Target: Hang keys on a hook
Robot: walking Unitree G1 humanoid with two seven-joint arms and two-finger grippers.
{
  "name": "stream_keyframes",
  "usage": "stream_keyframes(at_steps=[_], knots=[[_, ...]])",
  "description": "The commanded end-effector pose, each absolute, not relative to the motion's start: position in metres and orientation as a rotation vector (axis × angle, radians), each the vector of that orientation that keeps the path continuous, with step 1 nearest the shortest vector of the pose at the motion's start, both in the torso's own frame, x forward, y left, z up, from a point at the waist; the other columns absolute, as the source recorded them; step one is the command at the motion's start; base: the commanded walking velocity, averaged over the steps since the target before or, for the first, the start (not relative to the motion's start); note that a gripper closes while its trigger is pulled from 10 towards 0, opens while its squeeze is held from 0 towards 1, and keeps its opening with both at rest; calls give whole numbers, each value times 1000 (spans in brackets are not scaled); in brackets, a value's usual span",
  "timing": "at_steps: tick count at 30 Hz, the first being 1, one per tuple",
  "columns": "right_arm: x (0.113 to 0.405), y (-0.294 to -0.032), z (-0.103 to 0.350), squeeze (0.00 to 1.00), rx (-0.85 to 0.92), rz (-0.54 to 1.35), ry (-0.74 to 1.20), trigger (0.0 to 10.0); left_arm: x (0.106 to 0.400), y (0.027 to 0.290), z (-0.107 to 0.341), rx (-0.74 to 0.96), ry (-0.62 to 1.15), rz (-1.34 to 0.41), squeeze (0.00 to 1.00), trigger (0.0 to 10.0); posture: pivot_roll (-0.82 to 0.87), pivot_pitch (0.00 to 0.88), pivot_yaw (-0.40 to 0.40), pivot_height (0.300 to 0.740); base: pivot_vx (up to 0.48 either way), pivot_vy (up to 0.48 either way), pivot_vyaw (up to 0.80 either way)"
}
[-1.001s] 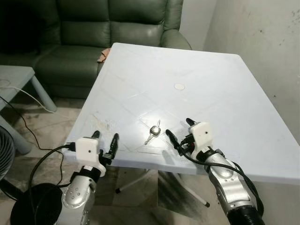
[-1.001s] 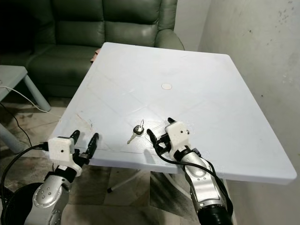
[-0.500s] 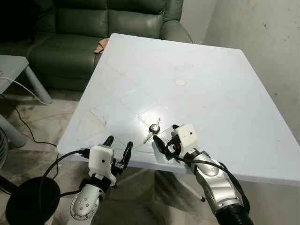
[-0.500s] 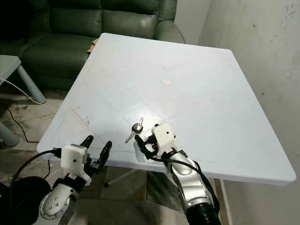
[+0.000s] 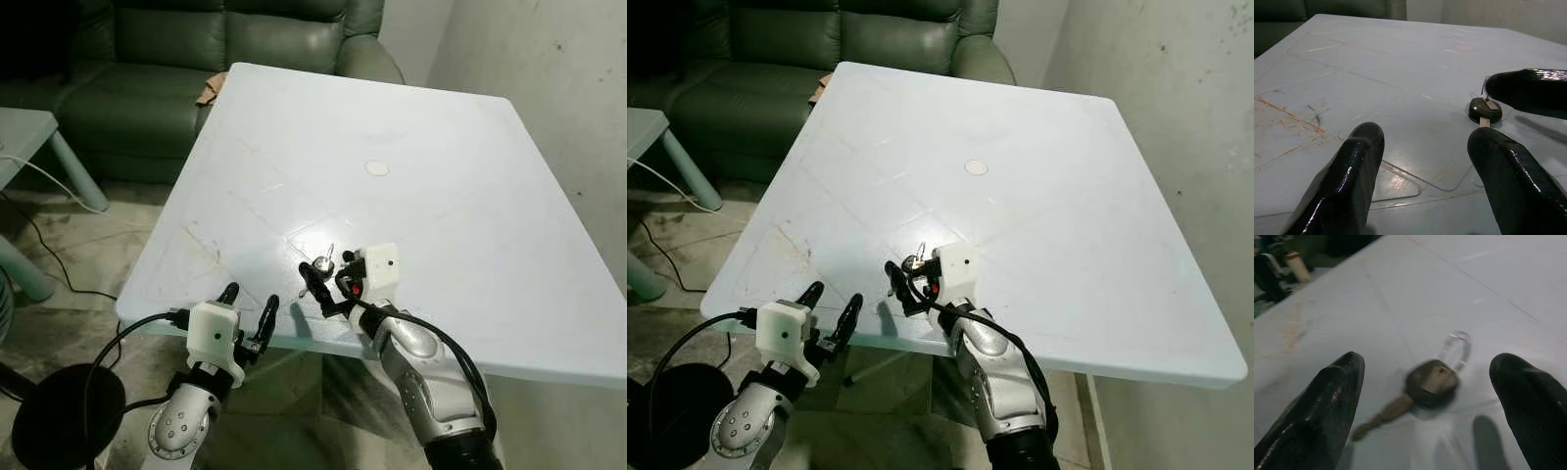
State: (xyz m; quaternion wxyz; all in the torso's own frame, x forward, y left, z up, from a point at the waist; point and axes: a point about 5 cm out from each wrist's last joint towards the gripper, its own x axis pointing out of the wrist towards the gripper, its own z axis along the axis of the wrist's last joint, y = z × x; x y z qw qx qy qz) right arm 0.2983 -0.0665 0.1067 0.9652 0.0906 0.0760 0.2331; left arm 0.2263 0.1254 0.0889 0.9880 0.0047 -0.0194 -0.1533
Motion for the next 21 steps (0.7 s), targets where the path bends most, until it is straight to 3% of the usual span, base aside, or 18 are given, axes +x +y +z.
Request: stream_keyframes(at_steps=[1, 21], knots=[[299, -63, 113, 0, 196, 454, 138, 10000, 226, 124, 91, 20, -41, -317, 0, 10000, -18, 109, -73, 740, 0, 0, 0], [303, -36, 109, 0, 110, 376, 189, 10000, 227, 123, 92, 17, -44, -309, 0, 10000, -16, 111, -70, 740, 0, 0, 0]])
